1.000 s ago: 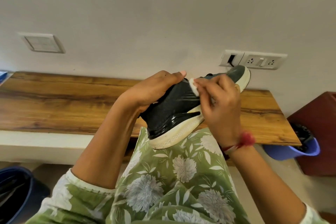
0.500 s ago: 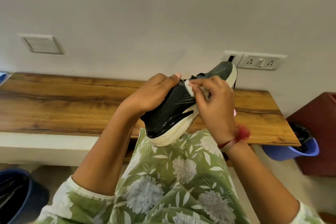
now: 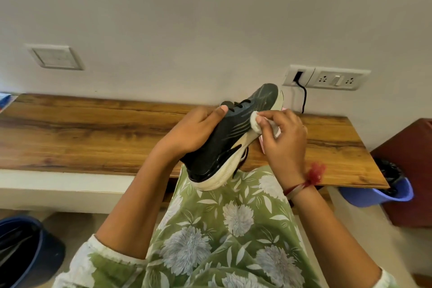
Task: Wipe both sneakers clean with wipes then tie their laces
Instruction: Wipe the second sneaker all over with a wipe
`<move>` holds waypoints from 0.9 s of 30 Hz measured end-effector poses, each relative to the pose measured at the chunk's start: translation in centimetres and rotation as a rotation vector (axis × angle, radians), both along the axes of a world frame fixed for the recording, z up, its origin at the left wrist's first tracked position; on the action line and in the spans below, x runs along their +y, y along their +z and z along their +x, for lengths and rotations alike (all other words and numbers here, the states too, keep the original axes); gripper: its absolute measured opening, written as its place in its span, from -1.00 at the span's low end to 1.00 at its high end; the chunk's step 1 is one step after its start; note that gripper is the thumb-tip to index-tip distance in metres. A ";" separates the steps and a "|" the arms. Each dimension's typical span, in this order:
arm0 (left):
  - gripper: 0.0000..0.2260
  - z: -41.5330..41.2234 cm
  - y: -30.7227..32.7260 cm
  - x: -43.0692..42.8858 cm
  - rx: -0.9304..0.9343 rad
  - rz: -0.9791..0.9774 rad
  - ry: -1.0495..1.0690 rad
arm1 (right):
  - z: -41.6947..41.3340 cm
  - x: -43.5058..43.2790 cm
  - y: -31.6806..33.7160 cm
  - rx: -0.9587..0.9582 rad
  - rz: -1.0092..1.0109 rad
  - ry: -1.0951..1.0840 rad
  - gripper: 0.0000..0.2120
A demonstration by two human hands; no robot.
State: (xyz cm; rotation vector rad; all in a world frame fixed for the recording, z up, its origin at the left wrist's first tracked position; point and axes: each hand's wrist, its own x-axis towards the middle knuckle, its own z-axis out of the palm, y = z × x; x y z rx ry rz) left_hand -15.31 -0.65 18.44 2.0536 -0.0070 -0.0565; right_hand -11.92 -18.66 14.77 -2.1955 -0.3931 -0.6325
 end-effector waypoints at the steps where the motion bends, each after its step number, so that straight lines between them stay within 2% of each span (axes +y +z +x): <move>1: -0.48 -0.2 0.0 0.3 0.058 -0.106 0.007 | -0.4 -0.1 0.1 -0.014 0.071 0.036 -0.91; 3: -0.55 -0.6 0.3 0.8 0.153 -0.249 -0.013 | -1.4 0.1 0.0 -0.061 0.107 0.112 -0.89; 6: -0.75 -0.9 1.3 1.0 0.204 -0.267 -0.115 | -2.4 0.9 -0.2 -0.172 -0.007 0.214 -0.80; 8: -0.74 -1.0 1.6 1.1 0.234 -0.269 -0.140 | -2.5 1.1 -0.1 -0.252 -0.036 0.268 -0.80; 11: -0.77 -1.2 1.2 1.8 0.292 -0.416 -0.119 | -3.0 1.0 0.3 -0.309 -0.031 0.348 -0.83; 15: -0.85 -1.5 0.7 2.4 0.310 -0.508 -0.176 | -4.0 1.3 0.3 -0.379 -0.180 0.442 -0.87; 19: -0.89 -1.7 0.9 2.2 0.285 -0.593 -0.224 | -4.1 1.6 1.1 -0.446 -0.187 0.393 -0.90; 21: -0.83 -1.6 0.7 2.1 0.275 -0.606 -0.215 | -4.1 1.8 1.4 -0.452 -0.191 0.335 -0.91; 24: -0.87 -1.7 0.5 2.1 0.267 -0.592 -0.190 | -3.4 1.5 2.0 -0.397 -0.150 0.228 -0.90; 27: -0.82 -1.9 0.5 1.9 0.269 -0.600 -0.212 | -2.3 1.3 2.3 -0.339 -0.136 0.162 -0.90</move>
